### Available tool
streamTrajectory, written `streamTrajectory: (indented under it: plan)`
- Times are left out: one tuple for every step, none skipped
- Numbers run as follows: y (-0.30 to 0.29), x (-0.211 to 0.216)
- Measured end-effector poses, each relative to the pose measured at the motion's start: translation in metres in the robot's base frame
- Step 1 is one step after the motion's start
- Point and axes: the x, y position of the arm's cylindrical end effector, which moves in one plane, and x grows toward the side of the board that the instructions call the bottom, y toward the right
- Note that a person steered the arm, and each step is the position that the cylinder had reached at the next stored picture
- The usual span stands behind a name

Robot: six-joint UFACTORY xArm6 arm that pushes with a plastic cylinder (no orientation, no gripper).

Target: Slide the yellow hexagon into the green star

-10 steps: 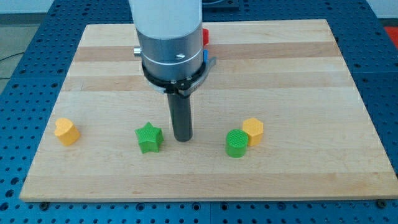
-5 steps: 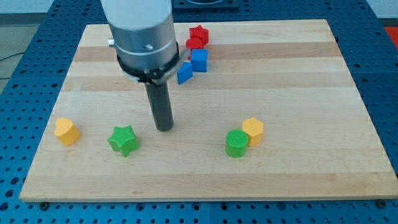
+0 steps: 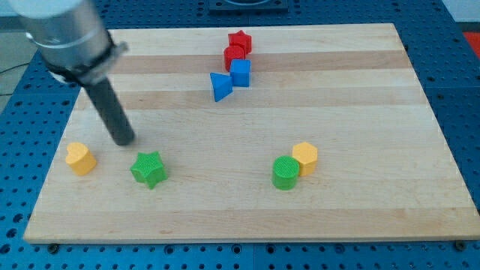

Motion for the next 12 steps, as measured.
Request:
streamTrajectory:
  plan:
    - [0.071, 0.0]
    - [0.068, 0.032]
    - [0.018, 0.032]
    - [0.013, 0.041]
    - [0.069, 0.041]
    - [0.076, 0.041]
    - [0.087, 0.063]
    - [0.163, 0.117]
    - [0.245, 0.127]
    - [0.288, 0.099]
    - [0.287, 0.06]
    - [0.197, 0.035]
